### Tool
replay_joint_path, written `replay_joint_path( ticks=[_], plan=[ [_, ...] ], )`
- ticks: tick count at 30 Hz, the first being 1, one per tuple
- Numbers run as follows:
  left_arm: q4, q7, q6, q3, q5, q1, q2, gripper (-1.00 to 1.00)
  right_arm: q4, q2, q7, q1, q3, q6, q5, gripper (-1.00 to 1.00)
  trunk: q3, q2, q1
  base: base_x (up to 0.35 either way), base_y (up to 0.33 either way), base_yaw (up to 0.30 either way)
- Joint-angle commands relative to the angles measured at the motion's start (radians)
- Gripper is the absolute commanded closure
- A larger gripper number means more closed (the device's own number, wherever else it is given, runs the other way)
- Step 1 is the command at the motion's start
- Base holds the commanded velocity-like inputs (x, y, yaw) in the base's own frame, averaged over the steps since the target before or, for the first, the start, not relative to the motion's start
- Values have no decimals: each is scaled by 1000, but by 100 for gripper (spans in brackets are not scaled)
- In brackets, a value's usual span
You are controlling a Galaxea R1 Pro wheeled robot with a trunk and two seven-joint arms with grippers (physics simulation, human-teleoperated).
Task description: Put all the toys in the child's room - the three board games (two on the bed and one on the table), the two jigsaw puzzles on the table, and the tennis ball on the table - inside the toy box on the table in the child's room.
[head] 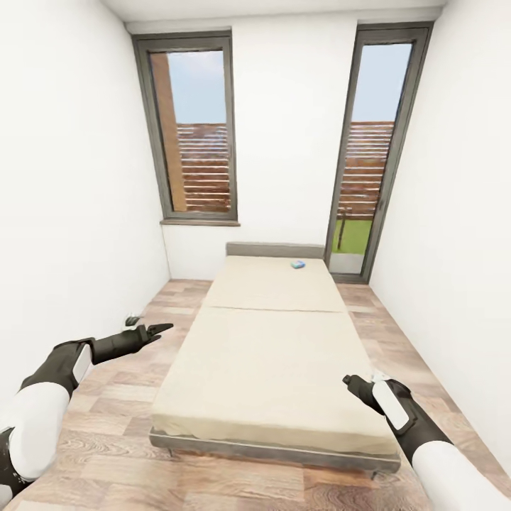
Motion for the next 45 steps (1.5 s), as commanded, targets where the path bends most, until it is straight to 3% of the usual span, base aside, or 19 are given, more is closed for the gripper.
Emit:
replay_joint_path(
  ticks=[1, 12, 24, 37, 41, 45],
  plan=[
    [-1, -7, 8, 8, -10, -1, -1, -100, -2, 0, -8, -1, 0, 3, -10, -100, -3, -2, 1, 0, 0, -277],
    [-1, -2, 8, 8, -12, -1, -3, -100, 3, -1, -7, -1, 1, -38, -10, -100, -7, -2, 1, 0, 0, -277],
    [-1, -1, 8, -27, -12, -1, -12, -100, 0, 0, -8, 27, -1, -59, -7, -100, -12, -2, 1, 0, 0, -277],
    [-1, 1, 8, -33, -12, -1, -13, -100, -59, 5, -8, 33, -2, -105, -9, -100, -17, -2, 1, 0, 0, -277],
    [-2, 5, 8, -34, -12, -1, -12, -100, -75, 16, -7, 33, 21, -200, -6, -100, -17, -2, 1, 0, 0, -240],
    [-2, 17, 9, -36, -13, -1, -11, -100, -143, 11, -5, 36, 68, -216, -5, -100, -13, -2, 1, 0, 0, -70]
  ],
)
